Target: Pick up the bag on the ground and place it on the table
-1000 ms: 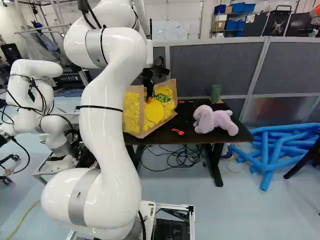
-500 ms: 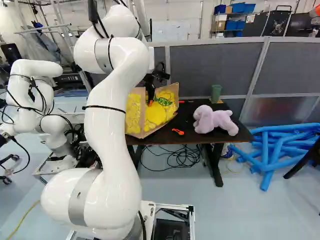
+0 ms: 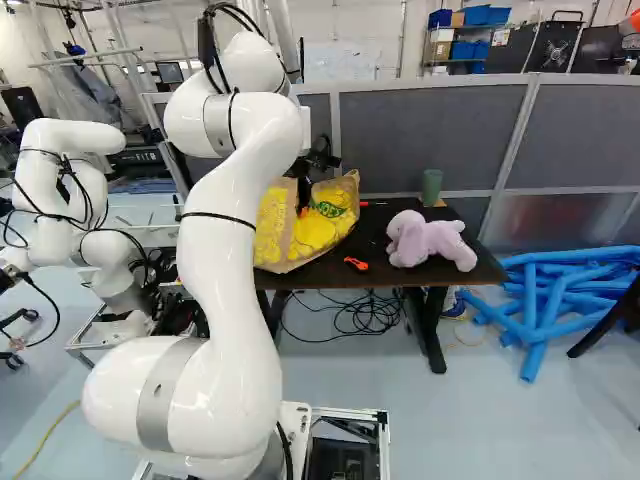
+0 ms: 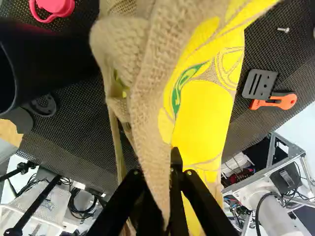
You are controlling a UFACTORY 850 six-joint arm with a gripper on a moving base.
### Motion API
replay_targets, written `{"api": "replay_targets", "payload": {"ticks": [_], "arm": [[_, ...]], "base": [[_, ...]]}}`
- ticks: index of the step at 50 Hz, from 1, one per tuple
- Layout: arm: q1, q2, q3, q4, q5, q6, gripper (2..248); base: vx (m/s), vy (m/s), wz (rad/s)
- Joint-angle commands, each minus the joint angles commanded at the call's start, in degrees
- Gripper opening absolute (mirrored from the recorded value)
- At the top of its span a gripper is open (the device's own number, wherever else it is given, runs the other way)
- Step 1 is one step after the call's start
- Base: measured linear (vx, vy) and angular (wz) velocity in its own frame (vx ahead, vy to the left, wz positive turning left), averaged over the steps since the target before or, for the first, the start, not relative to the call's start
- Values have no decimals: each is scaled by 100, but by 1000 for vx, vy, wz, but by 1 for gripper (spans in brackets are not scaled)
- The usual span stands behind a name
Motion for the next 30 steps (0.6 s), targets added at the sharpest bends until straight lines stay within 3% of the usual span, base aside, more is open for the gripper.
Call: {"api": "replay_targets", "payload": {"ticks": [1,5,6,10,11,15,16,21,22,26,27,30], "arm": [[0,-2,-1,0,0,0,36],[0,-7,-5,0,0,0,36],[0,-8,-5,0,0,0,71],[0,-8,-5,0,0,0,71],[0,-8,-5,0,0,0,107],[0,-8,-5,0,0,0,107],[0,-8,-5,0,0,0,144],[0,-8,-5,0,0,0,144],[0,-8,-5,0,0,0,180],[0,-8,-5,0,0,0,180],[0,-8,-5,0,0,0,216],[0,-8,-5,0,0,0,216]], "base": [[0,0,0],[0,0,0],[0,0,0],[0,0,0],[0,0,0],[0,0,0],[0,0,0],[0,0,0],[0,0,0],[0,0,0],[0,0,0],[0,0,0]]}}
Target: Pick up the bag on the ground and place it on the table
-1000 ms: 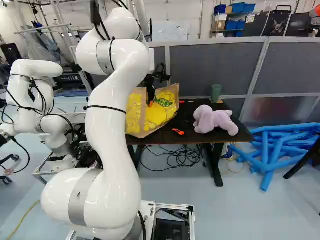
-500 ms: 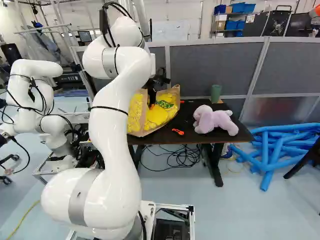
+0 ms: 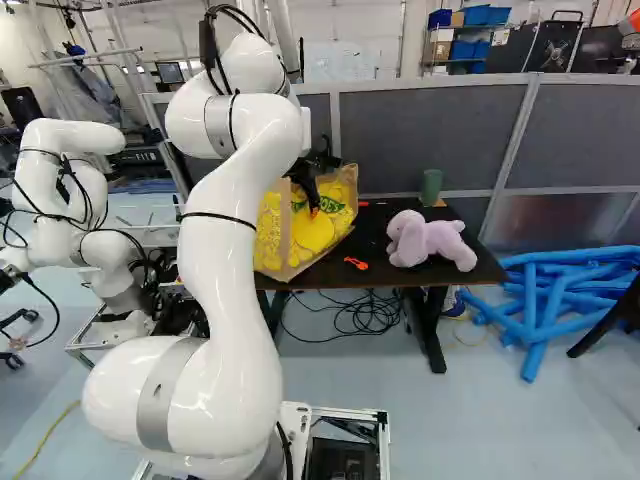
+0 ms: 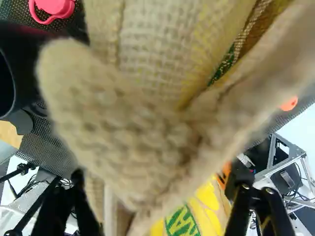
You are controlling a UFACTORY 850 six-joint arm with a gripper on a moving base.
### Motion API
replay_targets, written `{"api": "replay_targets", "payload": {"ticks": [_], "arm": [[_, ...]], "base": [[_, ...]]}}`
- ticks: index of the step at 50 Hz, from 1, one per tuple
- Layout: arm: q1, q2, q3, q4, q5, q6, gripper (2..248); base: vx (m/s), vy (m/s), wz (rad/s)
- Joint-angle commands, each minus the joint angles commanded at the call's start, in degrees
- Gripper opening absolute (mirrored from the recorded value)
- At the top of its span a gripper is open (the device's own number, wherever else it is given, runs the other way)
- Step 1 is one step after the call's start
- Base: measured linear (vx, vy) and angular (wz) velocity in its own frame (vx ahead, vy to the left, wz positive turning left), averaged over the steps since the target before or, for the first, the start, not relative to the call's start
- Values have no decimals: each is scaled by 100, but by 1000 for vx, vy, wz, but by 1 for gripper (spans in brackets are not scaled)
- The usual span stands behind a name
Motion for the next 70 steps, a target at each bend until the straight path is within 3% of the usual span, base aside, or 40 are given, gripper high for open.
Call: {"api": "replay_targets", "payload": {"ticks": [1,2,25,70], "arm": [[0,0,0,0,0,0,216],[0,0,0,0,0,0,246],[0,38,14,0,0,0,247],[0,719,221,0,0,0,247]], "base": [[0,0,0],[0,0,0],[0,0,0],[0,0,0]]}}
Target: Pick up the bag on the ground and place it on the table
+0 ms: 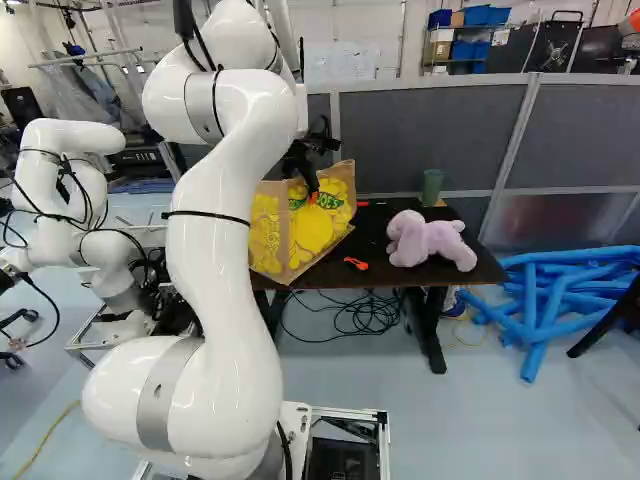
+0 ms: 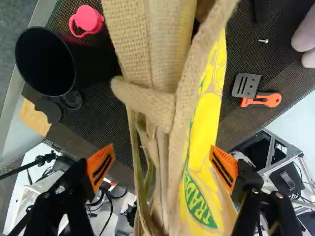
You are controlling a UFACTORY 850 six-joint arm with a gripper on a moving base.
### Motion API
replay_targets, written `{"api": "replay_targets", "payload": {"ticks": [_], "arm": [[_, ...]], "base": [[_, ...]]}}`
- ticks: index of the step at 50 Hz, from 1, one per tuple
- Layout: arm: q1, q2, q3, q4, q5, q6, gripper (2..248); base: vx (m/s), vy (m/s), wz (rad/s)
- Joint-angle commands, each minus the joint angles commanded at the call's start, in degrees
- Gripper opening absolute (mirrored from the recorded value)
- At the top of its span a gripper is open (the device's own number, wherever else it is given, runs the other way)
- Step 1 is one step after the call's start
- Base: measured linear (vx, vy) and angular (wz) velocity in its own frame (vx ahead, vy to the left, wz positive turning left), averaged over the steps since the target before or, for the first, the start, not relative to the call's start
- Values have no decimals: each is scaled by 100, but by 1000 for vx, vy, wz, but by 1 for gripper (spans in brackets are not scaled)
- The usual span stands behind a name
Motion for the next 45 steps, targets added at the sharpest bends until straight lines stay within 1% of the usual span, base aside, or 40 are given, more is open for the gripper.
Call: {"api": "replay_targets", "payload": {"ticks": [45], "arm": [[0,635,93,0,0,0,247]], "base": [[0,0,0]]}}
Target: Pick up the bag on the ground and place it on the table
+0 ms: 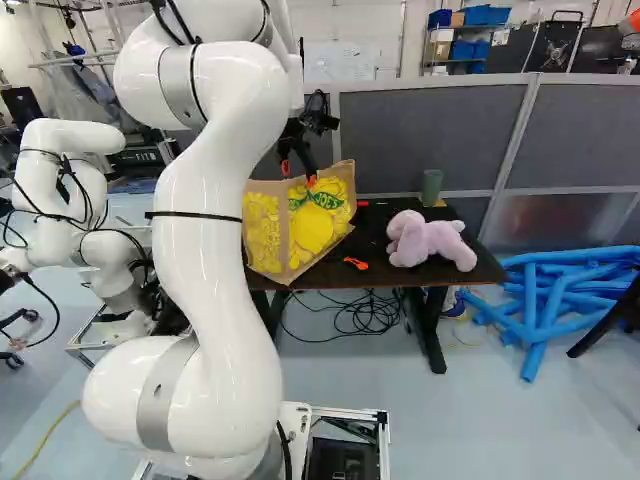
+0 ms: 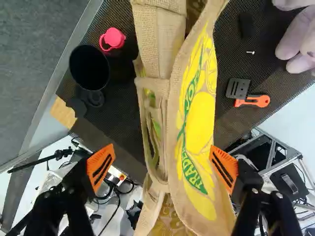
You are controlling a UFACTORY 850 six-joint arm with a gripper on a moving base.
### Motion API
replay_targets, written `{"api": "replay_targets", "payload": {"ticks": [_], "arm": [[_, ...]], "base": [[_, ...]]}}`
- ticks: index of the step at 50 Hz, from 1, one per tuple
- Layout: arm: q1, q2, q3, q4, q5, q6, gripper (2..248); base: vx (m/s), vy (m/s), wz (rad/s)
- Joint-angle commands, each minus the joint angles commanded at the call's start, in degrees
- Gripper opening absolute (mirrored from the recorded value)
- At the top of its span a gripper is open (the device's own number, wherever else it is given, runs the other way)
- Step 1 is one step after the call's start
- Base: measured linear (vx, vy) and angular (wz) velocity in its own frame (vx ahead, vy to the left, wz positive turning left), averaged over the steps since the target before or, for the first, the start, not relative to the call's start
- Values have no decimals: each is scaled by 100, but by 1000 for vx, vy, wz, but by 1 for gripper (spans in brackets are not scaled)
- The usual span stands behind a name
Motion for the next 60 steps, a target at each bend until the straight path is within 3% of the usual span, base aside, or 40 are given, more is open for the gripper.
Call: {"api": "replay_targets", "payload": {"ticks": [60], "arm": [[0,659,-48,0,-424,0,247]], "base": [[0,0,0]]}}
